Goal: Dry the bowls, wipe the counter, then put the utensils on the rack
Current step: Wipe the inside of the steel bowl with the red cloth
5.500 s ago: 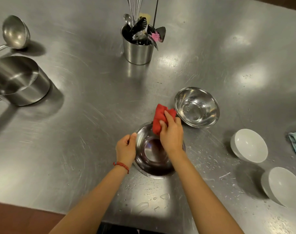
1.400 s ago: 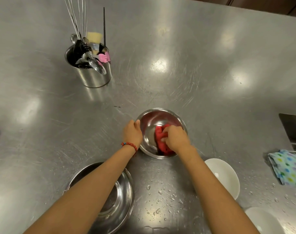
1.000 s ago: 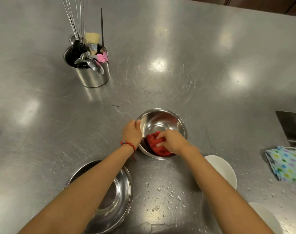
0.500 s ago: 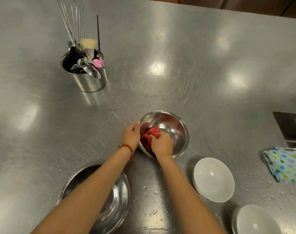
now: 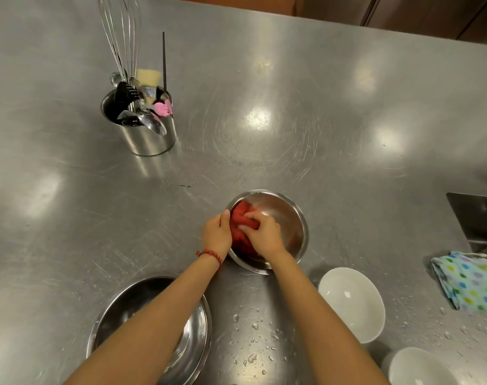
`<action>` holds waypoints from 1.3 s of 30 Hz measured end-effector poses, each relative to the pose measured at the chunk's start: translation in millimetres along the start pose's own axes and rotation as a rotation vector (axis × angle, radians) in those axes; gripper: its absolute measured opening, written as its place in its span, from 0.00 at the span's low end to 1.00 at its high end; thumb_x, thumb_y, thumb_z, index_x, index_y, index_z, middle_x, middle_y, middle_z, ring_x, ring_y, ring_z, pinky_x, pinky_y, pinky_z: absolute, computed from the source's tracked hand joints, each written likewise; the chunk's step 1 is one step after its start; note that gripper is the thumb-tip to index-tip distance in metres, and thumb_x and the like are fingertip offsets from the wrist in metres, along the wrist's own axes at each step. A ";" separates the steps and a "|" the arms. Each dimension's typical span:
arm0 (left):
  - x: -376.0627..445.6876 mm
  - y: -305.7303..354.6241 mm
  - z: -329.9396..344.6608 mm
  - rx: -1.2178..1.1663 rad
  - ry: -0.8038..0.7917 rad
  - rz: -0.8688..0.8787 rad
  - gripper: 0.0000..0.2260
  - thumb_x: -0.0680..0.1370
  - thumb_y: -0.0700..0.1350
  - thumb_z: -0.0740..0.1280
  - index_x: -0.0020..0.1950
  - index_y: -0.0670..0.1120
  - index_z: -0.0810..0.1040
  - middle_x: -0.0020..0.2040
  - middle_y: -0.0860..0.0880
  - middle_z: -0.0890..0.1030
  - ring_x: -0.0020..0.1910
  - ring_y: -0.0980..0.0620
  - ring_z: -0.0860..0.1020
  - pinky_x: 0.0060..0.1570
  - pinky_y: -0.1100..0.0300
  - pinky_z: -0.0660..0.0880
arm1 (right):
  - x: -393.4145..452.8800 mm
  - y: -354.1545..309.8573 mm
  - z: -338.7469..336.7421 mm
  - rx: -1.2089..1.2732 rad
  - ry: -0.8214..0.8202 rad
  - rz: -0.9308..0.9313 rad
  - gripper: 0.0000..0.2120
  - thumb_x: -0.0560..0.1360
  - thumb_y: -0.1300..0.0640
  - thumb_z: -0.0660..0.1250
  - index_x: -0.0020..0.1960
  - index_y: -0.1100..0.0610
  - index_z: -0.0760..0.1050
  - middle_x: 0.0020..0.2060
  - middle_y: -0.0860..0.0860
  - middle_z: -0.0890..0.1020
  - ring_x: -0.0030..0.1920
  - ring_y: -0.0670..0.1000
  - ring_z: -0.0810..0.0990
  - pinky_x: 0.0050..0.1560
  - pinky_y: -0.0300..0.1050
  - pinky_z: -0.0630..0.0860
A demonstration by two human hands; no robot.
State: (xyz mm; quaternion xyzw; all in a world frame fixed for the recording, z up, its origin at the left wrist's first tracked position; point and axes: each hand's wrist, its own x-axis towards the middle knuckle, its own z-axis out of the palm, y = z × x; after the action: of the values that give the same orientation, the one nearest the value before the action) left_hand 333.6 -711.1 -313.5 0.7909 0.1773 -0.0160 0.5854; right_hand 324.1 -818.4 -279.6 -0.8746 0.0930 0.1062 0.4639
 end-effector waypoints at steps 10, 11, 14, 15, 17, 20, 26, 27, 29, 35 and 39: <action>-0.3 3.4 -0.3 0.029 0.000 0.006 0.19 0.80 0.44 0.57 0.28 0.46 0.67 0.27 0.49 0.68 0.30 0.52 0.67 0.36 0.57 0.65 | -22.3 7.3 -5.2 0.006 -0.114 -0.068 0.13 0.72 0.60 0.70 0.56 0.56 0.80 0.57 0.54 0.81 0.59 0.50 0.76 0.59 0.35 0.67; -1.3 3.9 -1.0 0.032 0.004 0.010 0.20 0.80 0.44 0.57 0.27 0.47 0.65 0.26 0.49 0.66 0.28 0.54 0.64 0.33 0.57 0.63 | -27.7 9.0 -8.9 -0.009 -0.116 -0.083 0.13 0.72 0.59 0.70 0.56 0.55 0.80 0.56 0.53 0.81 0.59 0.49 0.76 0.58 0.32 0.66; -5.6 6.6 -3.0 0.039 0.004 0.013 0.21 0.80 0.43 0.57 0.26 0.47 0.61 0.25 0.50 0.64 0.27 0.55 0.61 0.28 0.58 0.59 | -46.3 9.5 -23.0 -0.046 -0.106 -0.121 0.14 0.71 0.57 0.71 0.56 0.54 0.79 0.55 0.53 0.81 0.57 0.49 0.77 0.56 0.33 0.66; -6.4 7.9 -3.4 0.034 0.003 0.010 0.21 0.80 0.43 0.58 0.26 0.47 0.61 0.25 0.49 0.63 0.27 0.55 0.61 0.28 0.58 0.59 | -53.0 8.6 -26.8 -0.071 -0.101 -0.142 0.14 0.71 0.57 0.71 0.56 0.53 0.79 0.54 0.53 0.80 0.55 0.50 0.76 0.55 0.33 0.66; -6.3 8.8 -4.1 0.018 -0.002 -0.003 0.21 0.79 0.43 0.58 0.26 0.46 0.62 0.25 0.49 0.64 0.27 0.55 0.62 0.29 0.58 0.59 | -66.4 7.5 -31.8 -0.135 -0.094 -0.193 0.14 0.72 0.56 0.70 0.57 0.53 0.79 0.53 0.53 0.79 0.53 0.50 0.76 0.53 0.32 0.65; -7.6 8.7 -4.4 0.011 -0.013 -0.009 0.21 0.79 0.43 0.58 0.26 0.46 0.61 0.25 0.49 0.63 0.27 0.54 0.61 0.29 0.58 0.59 | -85.3 11.7 -39.5 -0.202 -0.084 -0.211 0.14 0.74 0.56 0.67 0.60 0.52 0.77 0.55 0.52 0.76 0.55 0.50 0.75 0.57 0.38 0.69; -7.3 9.4 -6.4 0.042 -0.028 0.003 0.21 0.79 0.44 0.58 0.26 0.46 0.61 0.26 0.49 0.62 0.27 0.55 0.61 0.29 0.59 0.59 | -93.1 35.6 -67.0 -0.242 0.091 -0.135 0.12 0.75 0.59 0.66 0.58 0.53 0.78 0.54 0.55 0.78 0.52 0.54 0.77 0.52 0.36 0.67; -7.4 10.0 -6.7 0.048 -0.028 0.007 0.21 0.80 0.44 0.58 0.26 0.46 0.60 0.26 0.49 0.62 0.27 0.55 0.60 0.28 0.59 0.59 | -88.3 38.0 -71.2 -0.242 0.120 -0.120 0.12 0.74 0.59 0.67 0.57 0.54 0.78 0.53 0.56 0.79 0.52 0.55 0.77 0.51 0.36 0.67; -7.3 11.0 -7.5 0.062 -0.034 0.012 0.21 0.80 0.44 0.58 0.26 0.46 0.60 0.26 0.49 0.62 0.27 0.55 0.60 0.28 0.60 0.58 | -75.5 40.9 -78.2 -0.240 0.180 -0.090 0.11 0.74 0.60 0.67 0.56 0.56 0.79 0.51 0.58 0.79 0.50 0.57 0.78 0.49 0.35 0.65; -6.4 8.9 -7.5 0.070 -0.036 0.025 0.21 0.80 0.43 0.58 0.26 0.46 0.61 0.25 0.49 0.62 0.27 0.55 0.60 0.23 0.68 0.58 | -24.8 37.2 -88.7 -0.238 0.309 -0.010 0.11 0.76 0.59 0.64 0.58 0.57 0.77 0.51 0.62 0.77 0.52 0.61 0.76 0.50 0.40 0.66; -5.6 5.8 -6.1 0.068 -0.026 0.033 0.21 0.80 0.43 0.58 0.26 0.46 0.63 0.25 0.49 0.64 0.26 0.55 0.61 0.25 0.66 0.60 | 2.3 26.8 -84.5 -0.298 0.340 -0.004 0.13 0.77 0.59 0.62 0.60 0.57 0.76 0.56 0.61 0.76 0.54 0.62 0.76 0.53 0.47 0.70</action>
State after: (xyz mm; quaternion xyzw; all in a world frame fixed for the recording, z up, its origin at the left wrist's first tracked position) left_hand 328.9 -708.4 -305.0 0.8128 0.1560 -0.0225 0.5608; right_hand 327.7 -903.6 -255.2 -0.9389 0.1513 -0.0312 0.3074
